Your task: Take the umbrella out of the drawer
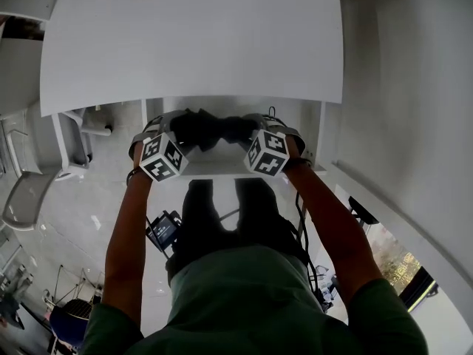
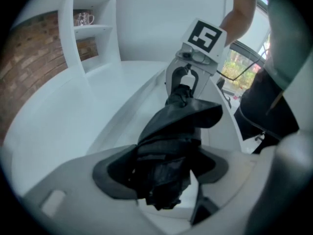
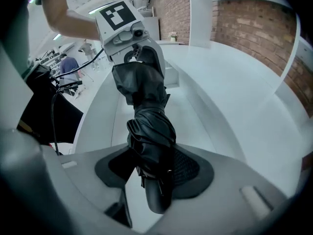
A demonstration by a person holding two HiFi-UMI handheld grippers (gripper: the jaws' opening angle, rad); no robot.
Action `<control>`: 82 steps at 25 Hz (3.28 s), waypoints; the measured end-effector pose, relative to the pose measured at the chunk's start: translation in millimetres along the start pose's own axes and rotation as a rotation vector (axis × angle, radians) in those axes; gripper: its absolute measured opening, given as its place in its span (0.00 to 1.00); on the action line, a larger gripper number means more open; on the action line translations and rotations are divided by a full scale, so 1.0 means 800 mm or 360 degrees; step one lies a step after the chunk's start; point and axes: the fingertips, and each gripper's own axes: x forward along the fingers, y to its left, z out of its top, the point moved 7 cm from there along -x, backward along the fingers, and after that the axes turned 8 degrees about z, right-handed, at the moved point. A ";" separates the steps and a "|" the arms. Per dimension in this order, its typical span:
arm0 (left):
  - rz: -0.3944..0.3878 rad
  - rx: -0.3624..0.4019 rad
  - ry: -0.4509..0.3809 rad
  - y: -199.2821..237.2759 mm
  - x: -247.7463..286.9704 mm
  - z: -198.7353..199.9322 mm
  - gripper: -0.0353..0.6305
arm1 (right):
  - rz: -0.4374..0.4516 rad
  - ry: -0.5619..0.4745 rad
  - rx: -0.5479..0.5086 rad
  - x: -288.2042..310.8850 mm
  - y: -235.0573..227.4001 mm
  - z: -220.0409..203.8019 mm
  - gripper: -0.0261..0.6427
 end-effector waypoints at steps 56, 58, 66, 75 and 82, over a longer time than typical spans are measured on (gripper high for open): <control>0.0597 0.0009 -0.0192 0.251 -0.085 0.151 0.29 | -0.0377 0.0024 -0.0205 -0.164 -0.246 0.120 0.33; 0.0614 -0.0014 -0.0213 0.256 -0.092 0.151 0.27 | -0.0402 -0.0021 -0.0168 -0.170 -0.246 0.123 0.27; 0.0734 -0.0021 -0.0300 0.248 -0.150 0.151 0.24 | -0.0473 -0.0089 -0.0166 -0.202 -0.221 0.136 0.24; 0.0870 0.0008 -0.0474 0.207 -0.255 0.166 0.16 | -0.0661 -0.0362 -0.0146 -0.272 -0.162 0.179 0.18; 0.0974 -0.0045 -0.0757 0.160 -0.361 0.188 0.10 | -0.0833 -0.0808 -0.0140 -0.372 -0.059 0.231 0.08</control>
